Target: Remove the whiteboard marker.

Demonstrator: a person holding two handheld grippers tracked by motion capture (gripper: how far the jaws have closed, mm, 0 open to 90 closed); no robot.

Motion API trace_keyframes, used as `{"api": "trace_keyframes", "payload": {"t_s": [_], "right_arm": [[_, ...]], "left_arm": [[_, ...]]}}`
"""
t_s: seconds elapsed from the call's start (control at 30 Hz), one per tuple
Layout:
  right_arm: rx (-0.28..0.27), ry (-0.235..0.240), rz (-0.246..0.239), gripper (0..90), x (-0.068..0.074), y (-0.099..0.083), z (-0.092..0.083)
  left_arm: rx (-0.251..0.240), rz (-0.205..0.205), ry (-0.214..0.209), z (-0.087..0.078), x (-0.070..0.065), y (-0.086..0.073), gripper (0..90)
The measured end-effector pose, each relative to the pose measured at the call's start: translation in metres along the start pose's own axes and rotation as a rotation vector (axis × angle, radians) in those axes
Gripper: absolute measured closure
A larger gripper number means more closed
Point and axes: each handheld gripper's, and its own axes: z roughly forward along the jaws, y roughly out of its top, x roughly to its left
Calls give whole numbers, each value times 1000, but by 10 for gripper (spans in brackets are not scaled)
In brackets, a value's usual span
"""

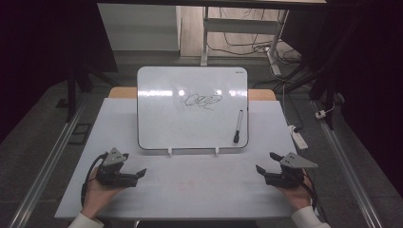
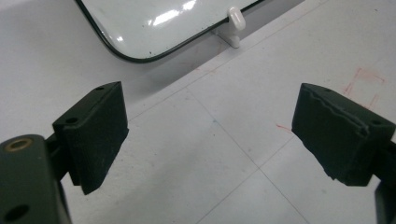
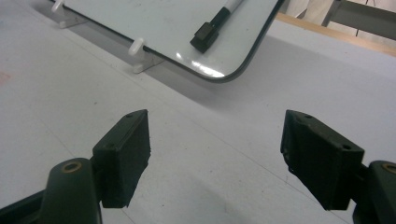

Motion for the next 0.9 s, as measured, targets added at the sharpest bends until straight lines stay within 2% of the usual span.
{"api": "trace_keyframes", "payload": {"t_s": [0.03,0.13,0.27,0.4,0.6,0.63,0.67,0.9], "right_arm": [[4,-6,-27,222,3,1,1],[6,-10,-44,224,5,1,2],[15,-16,-27,231,5,2,3],[24,-44,-24,263,6,10,3],[17,-101,5,285,9,50,9],[17,-101,5,285,9,50,9],[15,-110,17,295,10,63,16],[29,-161,76,350,9,111,52]], "left_arm": [[2,-1,2,1,1,-1,120],[9,-2,4,2,2,-2,121],[10,-5,8,2,3,-2,122],[6,-3,9,2,4,-2,124],[5,2,16,2,4,-3,124],[6,6,20,2,4,-3,124],[6,10,24,3,4,-4,125],[21,52,47,3,-3,-5,124]]}}
